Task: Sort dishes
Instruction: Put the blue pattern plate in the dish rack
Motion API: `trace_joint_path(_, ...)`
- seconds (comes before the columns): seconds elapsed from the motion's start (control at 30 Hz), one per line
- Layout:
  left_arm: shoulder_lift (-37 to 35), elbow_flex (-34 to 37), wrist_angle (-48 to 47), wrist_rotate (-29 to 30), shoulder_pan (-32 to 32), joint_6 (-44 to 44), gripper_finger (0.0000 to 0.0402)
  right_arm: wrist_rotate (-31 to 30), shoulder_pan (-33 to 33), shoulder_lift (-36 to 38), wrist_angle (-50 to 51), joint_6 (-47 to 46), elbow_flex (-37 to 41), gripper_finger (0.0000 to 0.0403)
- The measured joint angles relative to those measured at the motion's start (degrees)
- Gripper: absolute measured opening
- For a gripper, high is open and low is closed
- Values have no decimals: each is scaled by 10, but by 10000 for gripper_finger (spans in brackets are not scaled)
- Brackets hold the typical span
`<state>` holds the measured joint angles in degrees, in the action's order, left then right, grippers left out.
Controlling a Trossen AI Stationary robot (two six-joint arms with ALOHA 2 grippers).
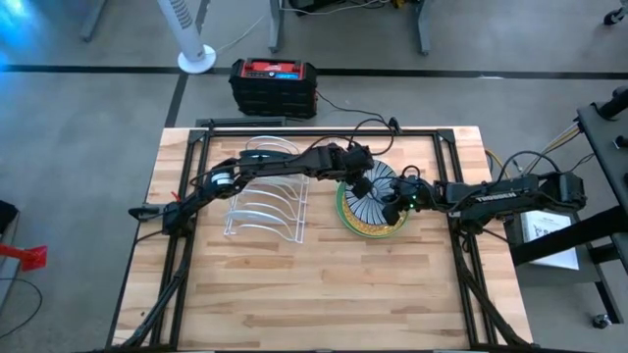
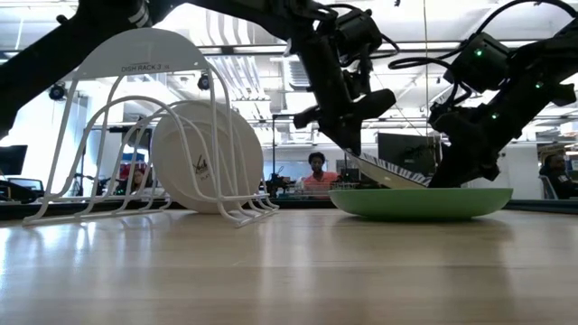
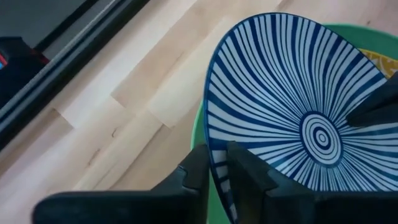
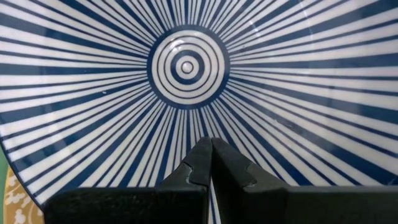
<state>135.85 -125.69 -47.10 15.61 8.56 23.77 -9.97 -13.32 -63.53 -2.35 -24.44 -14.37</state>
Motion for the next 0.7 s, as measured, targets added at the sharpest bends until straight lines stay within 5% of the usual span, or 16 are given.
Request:
trace_joint_path(0.37,20,9,-3,-72,16,3,144,-32,0,-1,0,10,1,2)
trace_joint_path(0.7,48,11,22,-168,10,0,131,-63,-3,-1,-8,-2,16,2)
